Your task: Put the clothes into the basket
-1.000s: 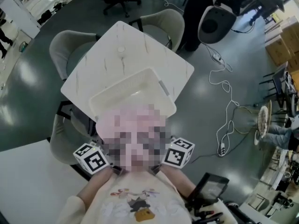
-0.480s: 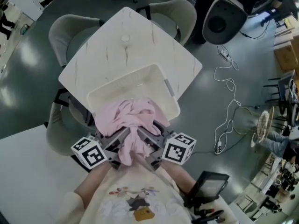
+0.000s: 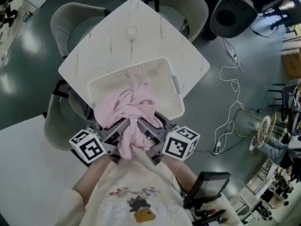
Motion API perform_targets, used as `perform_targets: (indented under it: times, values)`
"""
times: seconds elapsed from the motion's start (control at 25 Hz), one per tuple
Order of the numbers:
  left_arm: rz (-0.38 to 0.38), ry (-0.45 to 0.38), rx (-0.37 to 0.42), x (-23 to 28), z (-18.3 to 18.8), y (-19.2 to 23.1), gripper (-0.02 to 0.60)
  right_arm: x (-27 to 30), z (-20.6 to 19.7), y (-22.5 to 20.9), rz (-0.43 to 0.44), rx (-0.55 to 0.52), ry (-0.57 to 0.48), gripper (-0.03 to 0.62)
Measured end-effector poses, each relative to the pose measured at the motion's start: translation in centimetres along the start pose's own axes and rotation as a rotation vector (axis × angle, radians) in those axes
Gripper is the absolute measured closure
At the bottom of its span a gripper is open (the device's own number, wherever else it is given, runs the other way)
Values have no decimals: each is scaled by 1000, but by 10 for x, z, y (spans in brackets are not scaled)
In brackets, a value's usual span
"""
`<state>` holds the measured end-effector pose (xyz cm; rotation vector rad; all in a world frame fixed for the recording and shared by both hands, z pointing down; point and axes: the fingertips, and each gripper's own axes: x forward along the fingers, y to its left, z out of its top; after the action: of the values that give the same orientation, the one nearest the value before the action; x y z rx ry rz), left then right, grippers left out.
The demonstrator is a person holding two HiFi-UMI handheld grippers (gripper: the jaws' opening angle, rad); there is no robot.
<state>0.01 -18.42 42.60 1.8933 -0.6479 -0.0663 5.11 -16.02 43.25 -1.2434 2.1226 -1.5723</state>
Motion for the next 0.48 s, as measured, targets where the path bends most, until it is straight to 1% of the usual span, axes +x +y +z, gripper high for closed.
perform_targets:
  times: [0.16, 0.28, 0.48]
  values:
    - [25, -7, 11, -1, 15, -6, 109, 8, 10, 10, 36, 7, 5, 313]
    - [33, -20, 14, 1, 25, -9, 109, 13, 19, 14, 46, 5, 14, 313]
    - [57, -22, -20, 8, 37, -8, 109, 22, 31, 15, 34, 28, 49, 314]
